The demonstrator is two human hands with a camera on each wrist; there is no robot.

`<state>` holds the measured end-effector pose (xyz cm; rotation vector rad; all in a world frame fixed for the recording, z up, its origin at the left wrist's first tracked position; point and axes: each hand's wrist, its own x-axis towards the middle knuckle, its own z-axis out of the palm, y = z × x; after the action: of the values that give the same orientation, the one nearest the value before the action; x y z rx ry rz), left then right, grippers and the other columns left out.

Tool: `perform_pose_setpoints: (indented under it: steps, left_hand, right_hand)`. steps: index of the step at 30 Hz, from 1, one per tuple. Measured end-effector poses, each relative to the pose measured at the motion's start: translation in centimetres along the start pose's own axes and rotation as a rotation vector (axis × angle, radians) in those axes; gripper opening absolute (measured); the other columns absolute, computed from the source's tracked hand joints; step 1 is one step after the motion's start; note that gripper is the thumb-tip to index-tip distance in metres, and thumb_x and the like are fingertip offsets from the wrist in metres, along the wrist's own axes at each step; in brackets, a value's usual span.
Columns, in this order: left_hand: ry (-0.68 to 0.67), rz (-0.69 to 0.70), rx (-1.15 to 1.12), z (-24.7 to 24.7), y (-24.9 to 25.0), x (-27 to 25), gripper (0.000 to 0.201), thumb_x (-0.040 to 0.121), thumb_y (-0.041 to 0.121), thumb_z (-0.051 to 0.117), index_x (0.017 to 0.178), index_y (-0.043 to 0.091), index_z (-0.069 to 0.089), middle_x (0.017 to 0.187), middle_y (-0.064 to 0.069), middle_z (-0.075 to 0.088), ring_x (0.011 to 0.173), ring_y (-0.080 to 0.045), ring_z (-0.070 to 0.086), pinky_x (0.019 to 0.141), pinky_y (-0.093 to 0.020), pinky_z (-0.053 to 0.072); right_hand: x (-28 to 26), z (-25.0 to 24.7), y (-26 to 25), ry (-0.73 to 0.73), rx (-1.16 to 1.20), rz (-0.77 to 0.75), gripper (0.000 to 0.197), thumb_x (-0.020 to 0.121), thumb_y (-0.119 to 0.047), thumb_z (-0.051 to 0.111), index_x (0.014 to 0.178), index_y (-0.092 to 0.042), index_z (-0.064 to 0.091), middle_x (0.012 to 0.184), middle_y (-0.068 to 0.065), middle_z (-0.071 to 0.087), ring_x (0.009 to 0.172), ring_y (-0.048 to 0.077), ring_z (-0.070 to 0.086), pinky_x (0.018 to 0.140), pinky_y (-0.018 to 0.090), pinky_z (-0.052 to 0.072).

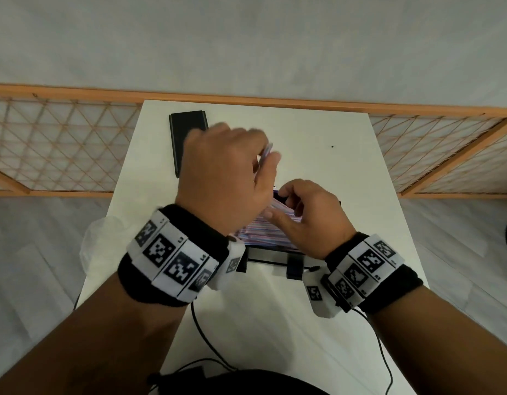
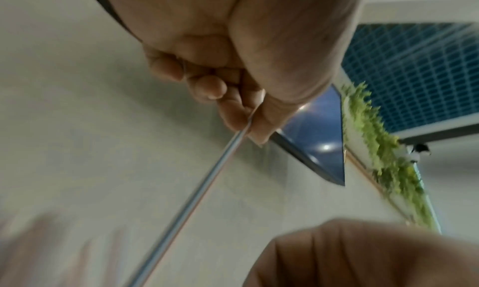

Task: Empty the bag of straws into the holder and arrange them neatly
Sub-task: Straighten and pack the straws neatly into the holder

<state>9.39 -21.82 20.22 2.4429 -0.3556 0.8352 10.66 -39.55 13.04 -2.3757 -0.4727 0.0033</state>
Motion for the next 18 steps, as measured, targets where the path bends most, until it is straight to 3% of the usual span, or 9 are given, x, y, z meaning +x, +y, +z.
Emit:
perform_pose_setpoints:
  steps: [4, 7, 10, 13, 16, 18]
  left_hand:
    - [0.171, 0.071, -0.085, -2.7, 2.1, 2.1, 0.020, 0.089, 0.020, 0.070, 0.071, 0.010, 0.068, 0.054, 0.002, 0.059, 0.054, -0.021, 0.052, 0.062, -0.046, 0.050]
    - [0.210, 0.066, -0.197, -3.4, 3.1, 2.4, 0.019, 0.090, 0.017, 0.070, 0.075, 0.006, 0.070, 0.058, 0.002, 0.061, 0.053, -0.019, 0.051, 0.059, -0.031, 0.045]
    - [0.232, -0.040, -0.365, -3.0, 3.5, 2.4, 0.017, 0.092, 0.016, 0.070, 0.078, 0.005, 0.070, 0.061, 0.008, 0.058, 0.054, -0.012, 0.051, 0.056, -0.023, 0.040]
    - [0.212, -0.119, -0.421, -2.4, 2.9, 2.1, 0.015, 0.090, 0.018, 0.070, 0.081, 0.005, 0.069, 0.065, 0.010, 0.059, 0.058, -0.008, 0.054, 0.057, -0.021, 0.041]
    - [0.164, -0.117, -0.357, -1.8, 1.8, 1.6, 0.026, 0.089, 0.029, 0.066, 0.099, 0.006, 0.069, 0.090, -0.001, 0.068, 0.085, -0.019, 0.063, 0.076, -0.031, 0.050]
    - [0.005, -0.065, -0.273, -0.7, 1.1, 1.0, 0.041, 0.094, 0.040, 0.055, 0.113, 0.007, 0.068, 0.111, -0.003, 0.068, 0.105, -0.023, 0.059, 0.092, -0.040, 0.047]
  right_hand:
    - [0.7, -1.3, -1.7, 0.052, 0.059, -0.011, 0.035, 0.083, -0.048, 0.072, 0.105, -0.022, 0.063, 0.086, -0.006, 0.059, 0.067, 0.007, 0.055, 0.063, 0.022, 0.045]
    - [1.4, -2.1, -3.2, 0.103, 0.125, -0.102, 0.039, 0.086, -0.052, 0.057, 0.107, -0.021, 0.067, 0.093, -0.005, 0.063, 0.069, 0.011, 0.058, 0.065, 0.023, 0.047]
    - [1.7, -2.5, -3.7, 0.171, 0.088, -0.194, 0.034, 0.095, -0.039, 0.047, 0.096, -0.013, 0.069, 0.086, -0.002, 0.066, 0.076, 0.017, 0.056, 0.073, 0.033, 0.046]
    - [1.5, -2.9, -2.8, 0.107, 0.064, -0.104, 0.025, 0.102, -0.024, 0.042, 0.094, -0.010, 0.061, 0.075, 0.002, 0.064, 0.072, 0.022, 0.056, 0.068, 0.038, 0.046]
    - [0.6, -2.9, -1.2, -0.009, 0.054, -0.032, 0.017, 0.103, -0.016, 0.043, 0.094, -0.010, 0.055, 0.065, -0.006, 0.053, 0.059, 0.013, 0.049, 0.060, 0.034, 0.039]
    - [-0.1, -2.1, -0.1, -0.069, 0.025, -0.036, 0.022, 0.101, -0.026, 0.040, 0.092, -0.012, 0.053, 0.067, -0.001, 0.054, 0.061, 0.019, 0.051, 0.061, 0.039, 0.042]
